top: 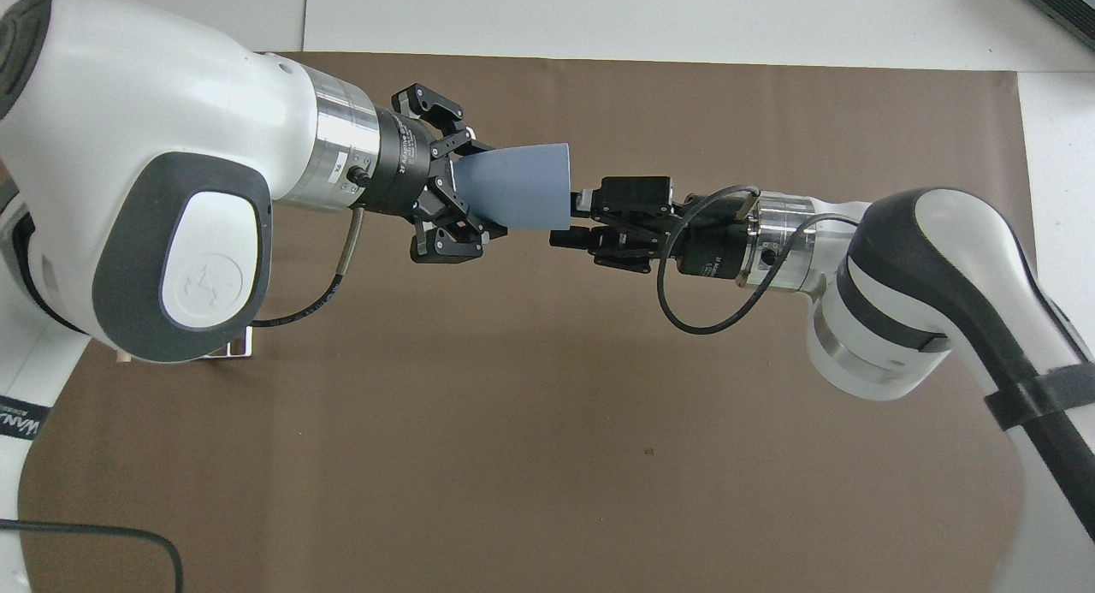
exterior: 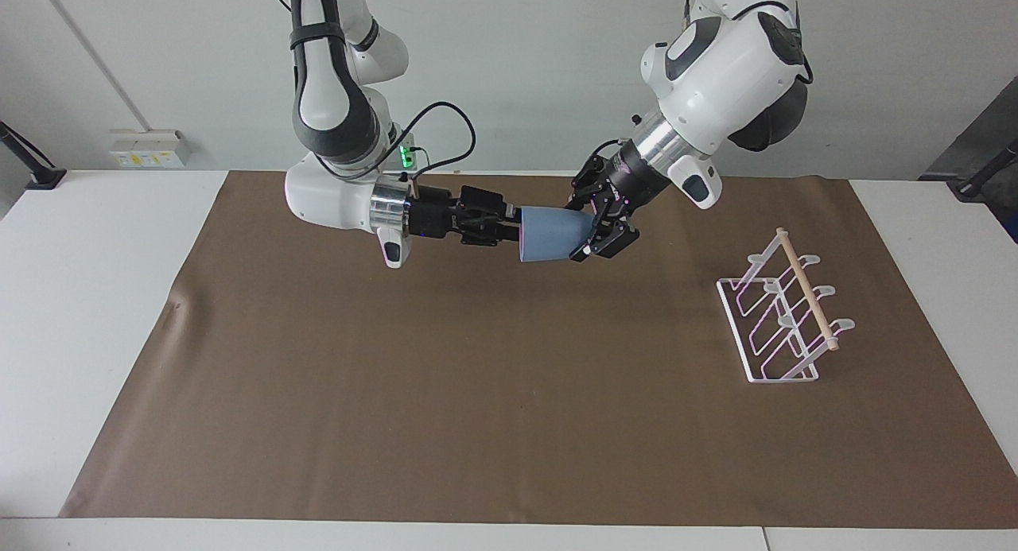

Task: Hang cup on cup holder
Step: 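Open the right gripper and withdraw it while the left gripper holds the cup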

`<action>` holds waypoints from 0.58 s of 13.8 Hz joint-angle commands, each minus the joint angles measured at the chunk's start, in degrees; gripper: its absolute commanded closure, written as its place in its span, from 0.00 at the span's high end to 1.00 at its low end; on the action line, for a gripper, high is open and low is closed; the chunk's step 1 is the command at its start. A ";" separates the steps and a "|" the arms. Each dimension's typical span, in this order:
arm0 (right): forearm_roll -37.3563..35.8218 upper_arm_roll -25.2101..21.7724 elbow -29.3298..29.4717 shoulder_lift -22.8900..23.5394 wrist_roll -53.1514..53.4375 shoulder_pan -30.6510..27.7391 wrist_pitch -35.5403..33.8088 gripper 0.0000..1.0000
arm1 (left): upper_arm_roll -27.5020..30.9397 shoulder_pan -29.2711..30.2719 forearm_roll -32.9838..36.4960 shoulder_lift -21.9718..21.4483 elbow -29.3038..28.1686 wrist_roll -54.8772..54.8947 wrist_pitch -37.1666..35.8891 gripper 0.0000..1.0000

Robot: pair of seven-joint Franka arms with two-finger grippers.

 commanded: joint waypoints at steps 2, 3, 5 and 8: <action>-8.29 0.18 -0.21 -0.69 0.73 -3.78 -0.94 0.69 | 0.48 -0.12 3.74 -1.89 -3.46 -0.31 0.26 0.00; -10.75 0.09 0.05 -0.69 0.82 -4.04 -0.42 0.87 | 0.57 -0.03 5.05 -2.59 -4.42 0.22 0.26 0.00; -18.65 0.01 2.15 -0.69 1.00 -4.83 0.29 1.00 | 0.48 -0.03 11.71 -3.56 -6.80 1.53 0.78 0.00; -33.05 0.00 5.57 -0.60 6.08 -5.63 0.47 1.00 | 0.92 1.54 14.81 -5.14 -9.70 9.50 0.26 0.00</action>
